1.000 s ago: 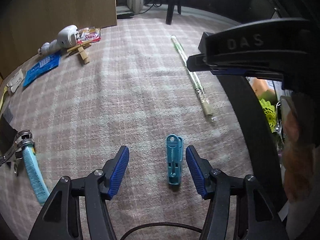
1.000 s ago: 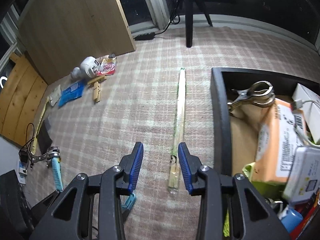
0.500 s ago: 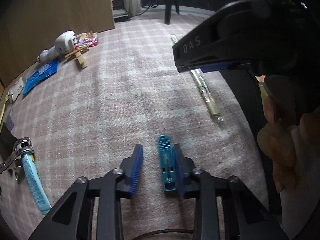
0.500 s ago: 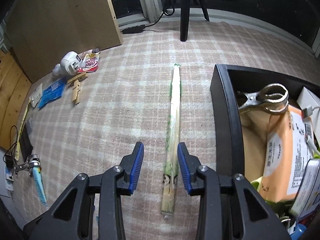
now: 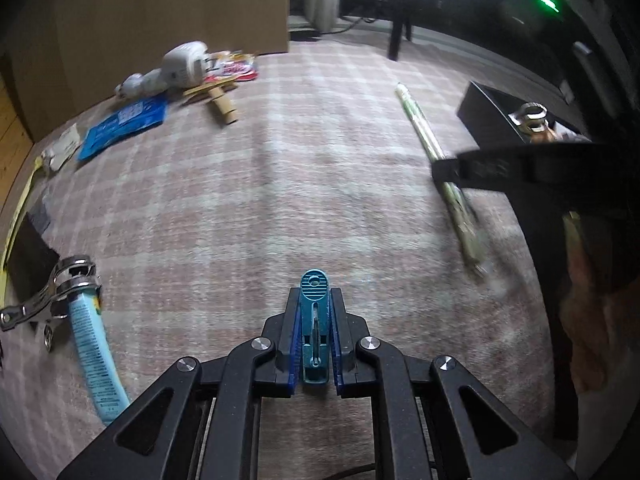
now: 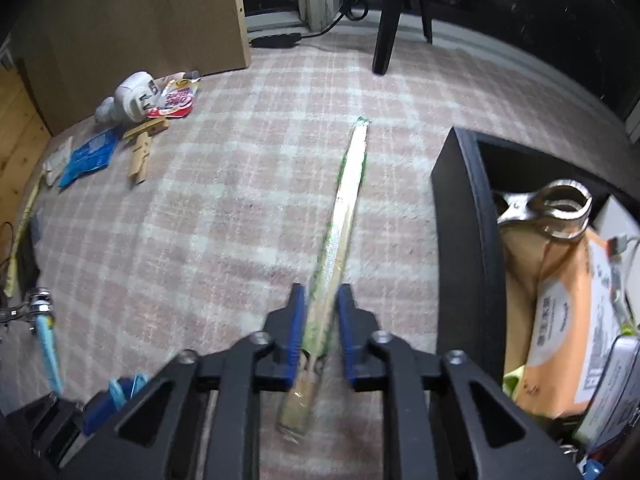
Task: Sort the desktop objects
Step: 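Grasp the blue clothespin with the left tool while the right tool grasps the bamboo chopsticks, then carry the blue clothespin and chopsticks over the black box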
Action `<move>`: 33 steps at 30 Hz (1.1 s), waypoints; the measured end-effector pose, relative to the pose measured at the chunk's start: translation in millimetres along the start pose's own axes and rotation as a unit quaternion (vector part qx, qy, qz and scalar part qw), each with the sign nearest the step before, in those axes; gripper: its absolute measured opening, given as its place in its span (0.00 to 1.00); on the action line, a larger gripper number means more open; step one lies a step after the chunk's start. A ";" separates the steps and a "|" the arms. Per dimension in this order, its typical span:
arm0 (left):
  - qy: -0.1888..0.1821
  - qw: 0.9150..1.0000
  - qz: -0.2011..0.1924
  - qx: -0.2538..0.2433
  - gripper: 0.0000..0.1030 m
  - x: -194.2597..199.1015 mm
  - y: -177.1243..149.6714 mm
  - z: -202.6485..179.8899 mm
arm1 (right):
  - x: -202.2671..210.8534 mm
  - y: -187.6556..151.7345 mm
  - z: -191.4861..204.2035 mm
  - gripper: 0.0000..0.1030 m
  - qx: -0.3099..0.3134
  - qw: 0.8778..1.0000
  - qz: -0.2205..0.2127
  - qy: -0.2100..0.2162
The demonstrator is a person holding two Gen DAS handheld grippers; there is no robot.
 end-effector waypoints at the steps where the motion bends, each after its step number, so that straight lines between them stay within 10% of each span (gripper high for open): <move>1: 0.000 1.000 0.001 0.006 0.11 -2.6 2.7 3.2 | -1.0 -3.3 -1.3 0.13 -0.002 1.000 0.002 0.008; 33: -0.050 0.997 -0.019 0.063 0.11 50.4 6.0 20.4 | 74.6 -56.7 -7.5 0.01 -0.015 0.996 -0.053 0.066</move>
Point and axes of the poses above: each gripper's, at about its wrist camera, not at the fingertips, and x roughly against the way its jaws point, z to its left, y to its top, the point moved 4 cm from there along -x, roughly the way its jaws point, and after that the axes turned 2 degrees about z, right-handed, at the moved point
